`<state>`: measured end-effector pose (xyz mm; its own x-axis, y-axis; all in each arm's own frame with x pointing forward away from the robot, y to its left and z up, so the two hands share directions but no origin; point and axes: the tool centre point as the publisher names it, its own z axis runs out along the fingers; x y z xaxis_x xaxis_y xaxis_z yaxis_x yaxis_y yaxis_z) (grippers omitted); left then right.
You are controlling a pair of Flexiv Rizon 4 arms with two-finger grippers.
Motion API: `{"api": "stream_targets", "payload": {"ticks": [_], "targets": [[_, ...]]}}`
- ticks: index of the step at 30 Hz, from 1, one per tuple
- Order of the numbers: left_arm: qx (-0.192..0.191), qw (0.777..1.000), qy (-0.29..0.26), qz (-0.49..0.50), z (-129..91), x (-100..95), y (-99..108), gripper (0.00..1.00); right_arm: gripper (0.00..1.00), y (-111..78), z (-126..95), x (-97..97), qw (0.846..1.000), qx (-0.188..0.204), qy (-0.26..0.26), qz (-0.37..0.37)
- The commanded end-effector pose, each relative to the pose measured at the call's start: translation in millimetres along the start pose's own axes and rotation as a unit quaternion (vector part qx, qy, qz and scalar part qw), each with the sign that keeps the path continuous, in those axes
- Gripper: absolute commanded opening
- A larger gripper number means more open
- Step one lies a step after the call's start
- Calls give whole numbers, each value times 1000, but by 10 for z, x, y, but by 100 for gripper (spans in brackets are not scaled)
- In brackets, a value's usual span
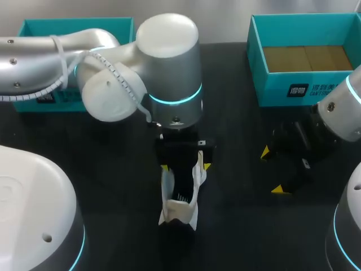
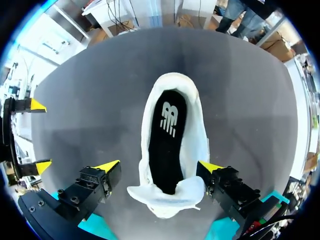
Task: Take the shoe out of the shoebox, open the shoe tongue, remove and reinsert the insole, then place the shoe into the shoebox
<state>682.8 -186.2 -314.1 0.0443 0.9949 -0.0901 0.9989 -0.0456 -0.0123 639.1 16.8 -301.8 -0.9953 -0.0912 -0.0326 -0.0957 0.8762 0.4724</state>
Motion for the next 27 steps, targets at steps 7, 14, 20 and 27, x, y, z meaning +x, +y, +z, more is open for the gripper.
{"api": "stream_targets", "payload": {"ticks": [7, 14, 20, 27], "targets": [[-7, 1000, 9, 12, -305, 203, 97, 100, 100, 3, 7, 5, 1000, 1, -1, 0], [2, 1000, 8, 8, -367, 234, 380, 100, 100, 3, 7, 5, 1000, 1, -1, 0], [-5, 1000, 7, 2, -374, 191, 614, 100, 100, 3, 7, 5, 1000, 1, -1, 0], [-7, 1000, 2, 0, -411, 144, 819, 100, 100, 3, 7, 5, 1000, 1, -1, 0]]}}
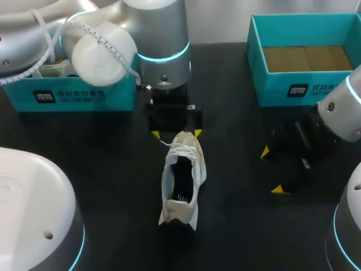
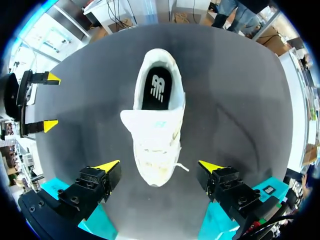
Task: Take the shoe out of the shoebox, open the shoe tongue, remove and reinsert the insole, then place the shoe into the shoebox
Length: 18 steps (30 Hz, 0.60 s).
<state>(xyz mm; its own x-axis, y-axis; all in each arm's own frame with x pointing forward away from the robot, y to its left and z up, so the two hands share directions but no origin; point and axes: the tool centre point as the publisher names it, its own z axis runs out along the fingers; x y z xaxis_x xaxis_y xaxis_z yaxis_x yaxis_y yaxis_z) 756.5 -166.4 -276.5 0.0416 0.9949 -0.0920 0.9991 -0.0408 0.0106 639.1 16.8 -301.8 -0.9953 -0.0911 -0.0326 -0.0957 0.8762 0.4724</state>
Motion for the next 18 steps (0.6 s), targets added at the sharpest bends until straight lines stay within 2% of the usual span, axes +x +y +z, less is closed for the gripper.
{"api": "stream_targets", "payload": {"ticks": [1, 7, 9, 10, 11, 14, 15, 16, 18], "targets": [[5, 1000, 1, 4, -7, -64, 125, 100, 100, 3, 7, 5, 1000, 1, -1, 0], [8, 1000, 0, 10, -9, -126, 324, 100, 100, 3, 7, 5, 1000, 1, -1, 0], [9, 1000, -3, 13, -20, -132, 343, 96, 100, 3, 7, 5, 1000, 1, -1, 0], [9, 1000, -6, 14, -25, -134, 347, 89, 100, 3, 7, 5, 1000, 1, -1, 0], [12, 1000, -9, 16, -26, -135, 347, 76, 100, 3, 7, 5, 1000, 1, -1, 0], [13, 1000, -9, 19, 15, -132, 305, 64, 100, 3, 7, 5, 1000, 1, -1, 0], [15, 1000, -8, 20, 39, -127, 283, 50, 100, 3, 7, 5, 1000, 1, -1, 0], [17, 1000, -8, 22, 53, -121, 266, 46, 100, 3, 7, 5, 1000, 1, -1, 0], [21, 999, -7, 25, 71, -103, 236, 47, 100, 3, 7, 5, 1000, 1, -1, 0]]}}
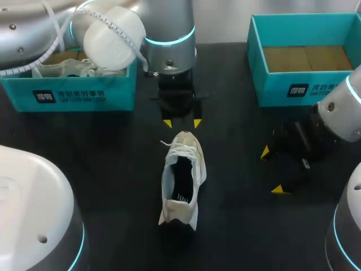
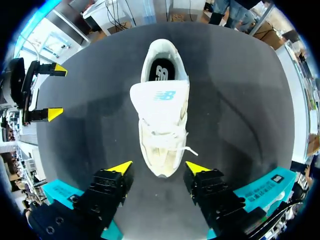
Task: Take the shoe out of the shoebox, open the shoe tongue, remove and reinsert the insole, then place the shoe into the shoebox
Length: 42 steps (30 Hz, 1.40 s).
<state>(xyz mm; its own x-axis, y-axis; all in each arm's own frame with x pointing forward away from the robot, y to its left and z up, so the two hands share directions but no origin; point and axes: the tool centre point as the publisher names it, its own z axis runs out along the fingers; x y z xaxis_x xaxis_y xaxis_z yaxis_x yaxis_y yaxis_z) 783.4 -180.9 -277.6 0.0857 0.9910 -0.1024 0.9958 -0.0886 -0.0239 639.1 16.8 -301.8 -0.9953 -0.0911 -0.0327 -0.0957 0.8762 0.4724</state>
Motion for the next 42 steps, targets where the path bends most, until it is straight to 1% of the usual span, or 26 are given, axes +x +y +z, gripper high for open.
{"api": "stream_targets", "payload": {"ticks": [1, 5, 6, 8, 10, 13, 17, 19, 25, 27, 32, 37, 42], "targets": [[2, 1000, -2, 3, 52, 35, -51, 47, 100, 3, 7, 5, 1000, 1, -1, 0], [9, 1000, -4, 0, 56, 59, -74, 45, 100, 3, 7, 5, 1000, 1, -1, 0], [18, 1000, -8, 2, 53, 72, -78, 44, 100, 3, 7, 5, 1000, 1, -1, 0], [31, 999, -10, 6, 45, 89, -85, 46, 100, 3, 7, 5, 1000, 1, -1, 0], [48, 999, -13, 20, 31, 113, -120, 44, 100, 3, 7, 5, 1000, 1, -1, 0], [55, 998, -9, 38, 29, 125, -213, 43, 100, 3, 7, 5, 1000, 1, -1, 0], [78, 996, -2, 51, 70, 120, -289, 43, 100, 3, 7, 5, 1000, 1, -1, 0], [83, 995, 2, 47, 101, 112, -291, 43, 100, 3, 7, 5, 1000, 1, -1, 0], [131, 991, -5, 39, 192, 45, -297, 41, 100, 3, 7, 5, 1000, 1, -1, 0], [133, 990, 0, 46, 237, 8, -312, 42, 100, 3, 7, 5, 1000, 1, -1, 0], [153, 986, 11, 68, 320, -78, -333, 41, 100, 3, 7, 5, 1000, 1, -1, 0], [154, 983, 36, 92, 355, -31, -477, 36, 100, 3, 7, 5, 1000, 1, -1, 0], [166, 979, 53, 111, 418, 56, -574, 34, 100, 3, 7, 5, 1000, 1, -1, 0]]}}
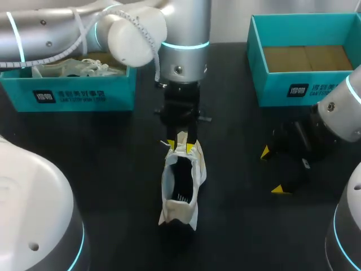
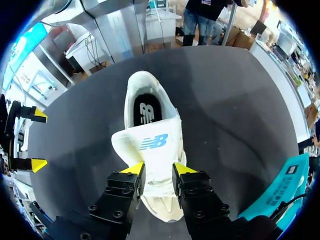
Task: Take the shoe out of the shoebox, open the shoe tongue, remove and reinsert the insole, then place the shoe into the shoebox
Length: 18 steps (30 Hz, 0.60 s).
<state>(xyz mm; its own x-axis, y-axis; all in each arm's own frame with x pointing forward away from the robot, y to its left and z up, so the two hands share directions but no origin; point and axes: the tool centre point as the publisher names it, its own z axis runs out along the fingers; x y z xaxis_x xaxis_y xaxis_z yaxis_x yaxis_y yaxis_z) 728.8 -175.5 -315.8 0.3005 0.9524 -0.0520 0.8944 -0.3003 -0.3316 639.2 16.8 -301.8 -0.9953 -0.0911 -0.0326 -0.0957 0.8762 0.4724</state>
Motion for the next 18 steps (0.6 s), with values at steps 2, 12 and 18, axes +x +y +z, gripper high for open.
{"api": "stream_targets", "payload": {"ticks": [2, 12, 18], "targets": [[6, 1000, 17, 14, 75, 18, -59, 32, 100, 3, 7, 5, 1000, 1, -1, 0], [8, 998, 47, 34, 270, -9, -173, 30, 100, 3, 7, 5, 1000, 1, -1, 0], [4, 998, 56, 41, 300, 6, -192, 29, 100, 3, 7, 5, 1000, 1, -1, 0]]}}
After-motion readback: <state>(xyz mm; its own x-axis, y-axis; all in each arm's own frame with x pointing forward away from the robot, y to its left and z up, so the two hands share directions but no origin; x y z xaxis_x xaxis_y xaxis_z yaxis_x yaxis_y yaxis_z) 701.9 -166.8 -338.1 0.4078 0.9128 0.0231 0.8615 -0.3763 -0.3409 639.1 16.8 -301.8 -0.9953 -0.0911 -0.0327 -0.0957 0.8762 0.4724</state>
